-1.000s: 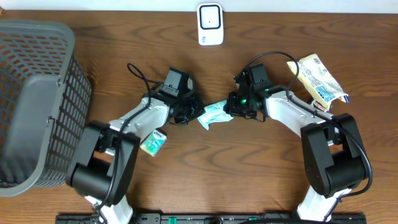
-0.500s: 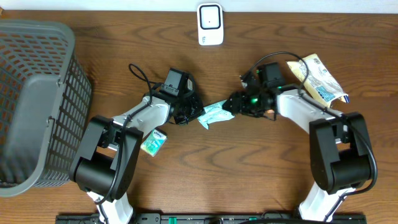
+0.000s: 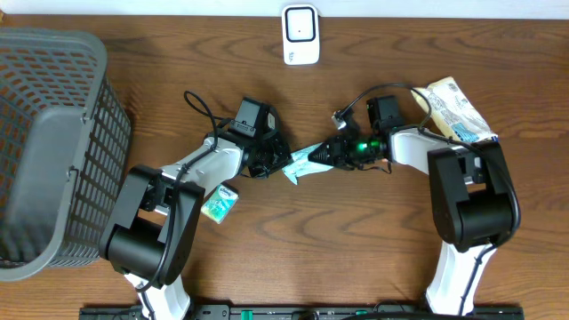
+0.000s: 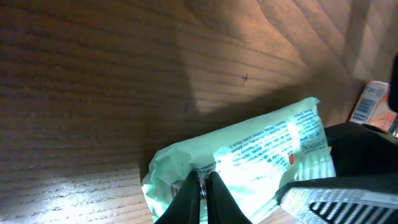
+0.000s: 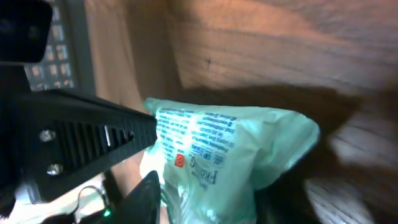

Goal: Scan the item barcode

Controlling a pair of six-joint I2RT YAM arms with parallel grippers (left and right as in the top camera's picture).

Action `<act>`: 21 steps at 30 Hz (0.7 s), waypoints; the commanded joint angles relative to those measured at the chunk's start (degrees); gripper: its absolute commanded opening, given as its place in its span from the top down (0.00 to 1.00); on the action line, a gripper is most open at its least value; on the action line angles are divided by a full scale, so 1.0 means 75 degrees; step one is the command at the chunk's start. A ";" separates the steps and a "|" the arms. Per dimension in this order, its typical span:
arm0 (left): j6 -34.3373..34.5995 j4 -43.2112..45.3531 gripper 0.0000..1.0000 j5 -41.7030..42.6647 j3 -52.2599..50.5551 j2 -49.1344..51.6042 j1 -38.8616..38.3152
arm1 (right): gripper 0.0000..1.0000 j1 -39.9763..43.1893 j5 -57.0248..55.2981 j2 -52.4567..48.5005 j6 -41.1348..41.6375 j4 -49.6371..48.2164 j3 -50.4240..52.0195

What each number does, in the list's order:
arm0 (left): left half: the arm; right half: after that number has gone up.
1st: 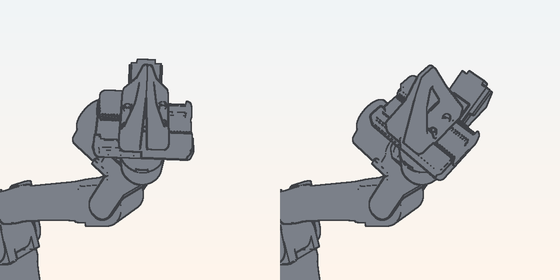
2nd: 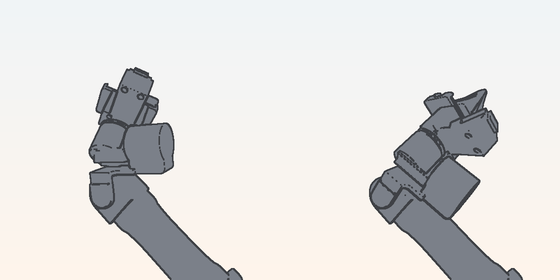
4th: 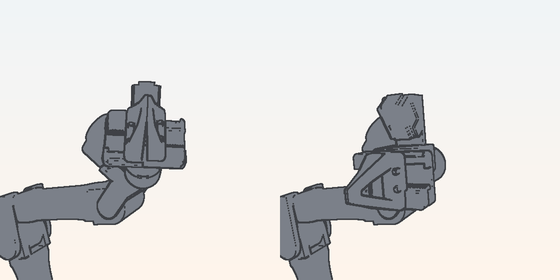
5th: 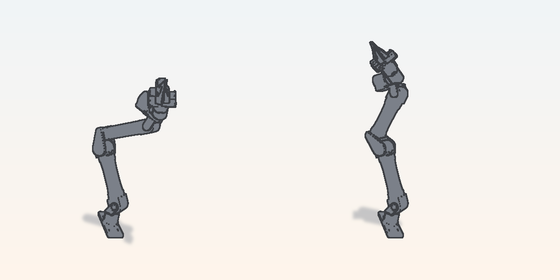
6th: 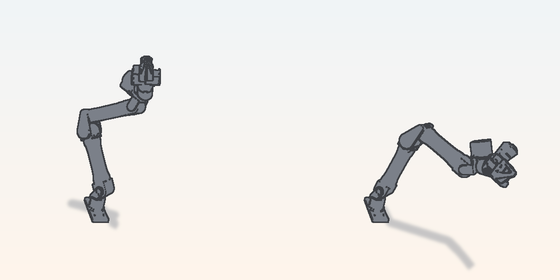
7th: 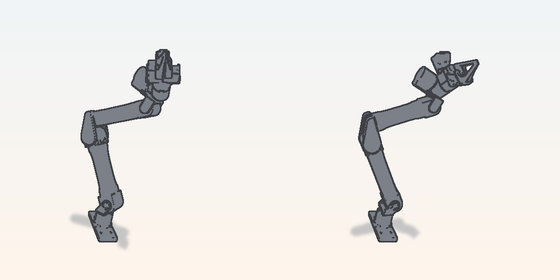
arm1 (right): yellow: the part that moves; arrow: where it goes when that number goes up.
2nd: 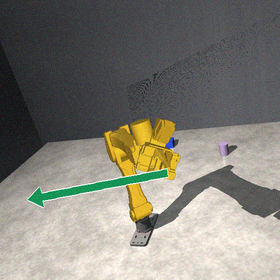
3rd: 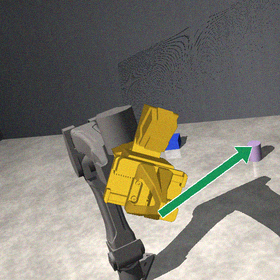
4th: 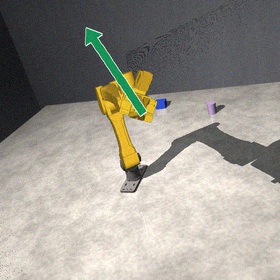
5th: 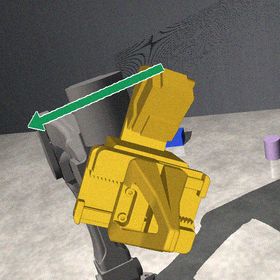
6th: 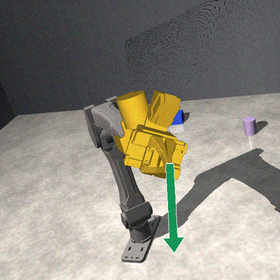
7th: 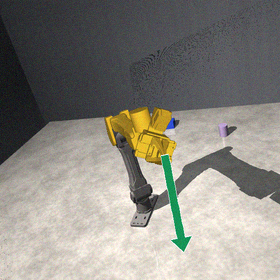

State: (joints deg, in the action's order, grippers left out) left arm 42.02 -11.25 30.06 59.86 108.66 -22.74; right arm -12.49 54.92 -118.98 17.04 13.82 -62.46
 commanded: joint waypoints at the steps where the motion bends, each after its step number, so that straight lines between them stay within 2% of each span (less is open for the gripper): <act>1: 0.0009 -0.0189 0.93 -0.0157 -0.0102 0.0385 -0.0064 | 0.75 -0.0047 0.0015 -0.0289 -0.0015 -0.0050 0.0079; 5: -0.0058 -0.0207 0.92 -0.0303 -0.0102 0.0385 -0.0064 | 0.92 -0.0047 0.0017 -0.0289 0.0038 -0.0192 0.0079; 8: -0.0239 -0.0204 0.93 -0.0323 -0.0102 0.0385 -0.0055 | 0.98 -0.0003 0.0017 -0.0216 0.0029 -0.0181 0.0079; 14: -0.0682 -0.0391 0.93 -0.0321 -0.0099 -0.0067 0.0178 | 0.99 0.0070 0.0012 0.0382 -0.0309 -0.0096 0.0079; 21: -0.1207 -0.1393 0.92 -0.0650 -0.0099 -0.1775 0.0933 | 0.99 0.0117 -0.0629 0.1944 -0.0592 0.0286 0.0079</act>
State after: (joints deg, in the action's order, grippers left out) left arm 35.73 -19.97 28.18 59.20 101.60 -18.22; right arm -12.12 51.75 -110.59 14.94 15.59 -61.52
